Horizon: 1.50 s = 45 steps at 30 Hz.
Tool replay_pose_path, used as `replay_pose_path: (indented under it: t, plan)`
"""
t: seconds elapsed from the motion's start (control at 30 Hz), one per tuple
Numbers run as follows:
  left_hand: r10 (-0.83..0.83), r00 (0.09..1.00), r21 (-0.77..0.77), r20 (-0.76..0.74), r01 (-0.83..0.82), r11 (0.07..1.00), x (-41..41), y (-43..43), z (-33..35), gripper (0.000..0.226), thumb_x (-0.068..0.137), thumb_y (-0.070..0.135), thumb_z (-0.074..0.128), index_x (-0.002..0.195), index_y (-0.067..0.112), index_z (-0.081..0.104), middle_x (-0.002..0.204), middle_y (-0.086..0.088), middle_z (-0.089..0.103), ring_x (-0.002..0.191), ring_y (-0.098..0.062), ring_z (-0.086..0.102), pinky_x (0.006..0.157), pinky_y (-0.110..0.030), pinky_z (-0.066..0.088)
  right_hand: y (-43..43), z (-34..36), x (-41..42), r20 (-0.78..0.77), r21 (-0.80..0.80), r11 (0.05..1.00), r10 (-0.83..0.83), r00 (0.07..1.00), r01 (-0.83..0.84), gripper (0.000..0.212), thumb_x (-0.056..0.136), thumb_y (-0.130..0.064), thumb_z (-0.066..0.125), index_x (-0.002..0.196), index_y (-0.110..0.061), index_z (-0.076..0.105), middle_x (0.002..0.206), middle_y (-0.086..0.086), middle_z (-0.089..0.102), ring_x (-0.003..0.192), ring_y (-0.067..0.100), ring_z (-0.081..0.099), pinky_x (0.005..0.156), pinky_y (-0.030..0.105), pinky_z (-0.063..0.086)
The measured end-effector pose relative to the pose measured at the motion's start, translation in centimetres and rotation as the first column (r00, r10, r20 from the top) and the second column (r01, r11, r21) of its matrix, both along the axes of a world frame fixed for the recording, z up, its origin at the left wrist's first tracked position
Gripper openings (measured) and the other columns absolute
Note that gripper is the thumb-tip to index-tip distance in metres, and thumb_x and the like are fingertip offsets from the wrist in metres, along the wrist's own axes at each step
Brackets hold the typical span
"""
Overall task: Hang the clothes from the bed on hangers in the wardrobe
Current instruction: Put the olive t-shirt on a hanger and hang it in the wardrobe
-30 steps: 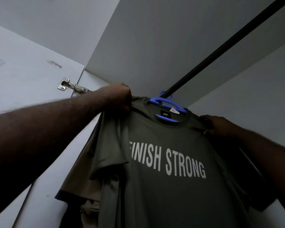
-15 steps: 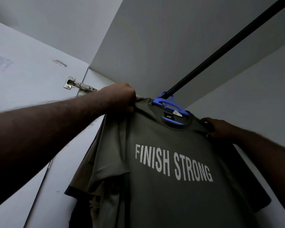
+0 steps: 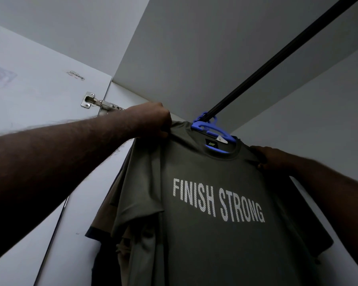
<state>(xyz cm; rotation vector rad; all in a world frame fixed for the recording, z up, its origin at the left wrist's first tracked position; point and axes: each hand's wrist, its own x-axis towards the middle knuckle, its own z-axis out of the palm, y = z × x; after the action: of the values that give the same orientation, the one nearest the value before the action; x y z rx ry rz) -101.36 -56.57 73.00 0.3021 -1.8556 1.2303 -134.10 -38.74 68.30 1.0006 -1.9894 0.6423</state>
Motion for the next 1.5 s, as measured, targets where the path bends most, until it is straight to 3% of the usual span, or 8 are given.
replay_pose_path:
  t: [0.13,0.3,0.57,0.83,1.0,1.17,1.33,1.5]
  plan:
    - [-0.334,0.933,0.217,-0.133,0.356,0.909,0.4,-0.2,-0.8,0.059,0.085,0.034,0.069,0.138,0.018,0.048,0.119,-0.005,0.065,0.099,-0.022,0.059,0.083,-0.027,0.044,0.0,-0.8,0.1,-0.002,-0.068,0.998,0.003,1.000,-0.003,0.081,0.093,-0.018,0.065,0.156,-0.013,0.013,0.157,0.017,0.027,0.143,0.030,0.029,0.111,0.032,0.027]
    - [-0.561,0.684,0.504,-0.466,0.726,0.467,1.7,-0.9,-2.9,0.046,0.085,0.027,0.071,0.122,0.009,0.052,0.102,-0.013,0.064,0.079,-0.021,0.064,0.060,-0.031,0.056,-1.5,-2.0,4.1,-0.198,-0.168,0.977,0.095,0.976,-0.129,0.068,0.091,-0.021,0.066,0.149,-0.015,0.034,0.150,0.016,0.039,0.137,0.028,0.038,0.111,0.034,0.031]
    - [-0.465,0.728,0.773,-0.504,0.620,0.134,2.6,-0.8,-6.7,0.020,0.084,0.019,0.074,0.087,0.004,0.061,0.072,-0.007,0.049,0.060,-0.016,0.050,0.051,-0.027,0.050,-4.5,-3.3,14.1,-0.419,-0.007,0.962,0.246,0.874,-0.274,0.049,0.092,-0.030,0.065,0.138,-0.021,0.050,0.134,0.002,0.052,0.115,0.019,0.054,0.096,0.029,0.042]
    - [-0.451,0.588,0.692,-0.671,0.716,-0.095,4.4,-1.2,-8.6,0.015,0.098,0.016,0.055,0.085,0.008,0.056,0.076,-0.007,0.054,0.061,-0.017,0.057,0.057,-0.029,0.052,-5.8,-3.9,18.8,-0.424,0.057,0.933,0.344,0.838,-0.354,0.044,0.091,-0.036,0.065,0.132,-0.028,0.052,0.129,-0.002,0.055,0.107,0.012,0.056,0.093,0.034,0.049]
    - [-0.359,0.630,0.648,-0.688,0.757,0.087,6.6,-1.5,-9.1,0.020,0.098,0.016,0.054,0.082,0.006,0.063,0.082,-0.011,0.059,0.072,-0.020,0.056,0.062,-0.028,0.047,-7.0,-4.8,20.8,-0.455,0.108,0.927,0.367,0.811,-0.359,0.050,0.091,-0.041,0.064,0.137,-0.030,0.048,0.129,-0.003,0.052,0.113,0.014,0.053,0.097,0.034,0.046]
    - [-0.342,0.681,0.560,-0.647,0.730,0.393,8.6,-1.2,-10.3,0.045,0.091,0.045,0.062,0.091,0.000,0.067,0.092,-0.016,0.070,0.084,-0.026,0.066,0.074,-0.036,0.053,-7.6,-6.2,22.3,-0.443,0.179,0.911,0.413,0.796,-0.372,0.053,0.091,-0.047,0.061,0.140,-0.038,0.041,0.131,-0.005,0.045,0.113,0.014,0.051,0.097,0.037,0.047]
    - [-0.240,0.876,0.670,-0.418,0.476,0.570,11.1,-0.4,-11.5,0.050,0.072,0.047,0.082,0.076,0.001,0.063,0.064,-0.005,0.057,0.060,-0.018,0.054,0.053,-0.025,0.042,-8.4,-7.4,23.5,-0.451,0.228,0.886,0.464,0.762,-0.405,0.052,0.091,-0.046,0.061,0.139,-0.035,0.044,0.134,-0.004,0.043,0.115,0.015,0.049,0.097,0.033,0.044]
    - [-0.162,0.852,0.690,-0.497,0.501,0.523,14.5,-1.0,-11.7,0.030,0.083,0.027,0.077,0.069,0.005,0.062,0.056,-0.007,0.051,0.050,-0.017,0.045,0.044,-0.020,0.035,-9.4,-8.6,23.6,-0.455,0.236,0.894,0.447,0.770,-0.381,0.048,0.091,-0.044,0.061,0.136,-0.031,0.049,0.128,0.001,0.044,0.117,0.019,0.048,0.099,0.036,0.044]
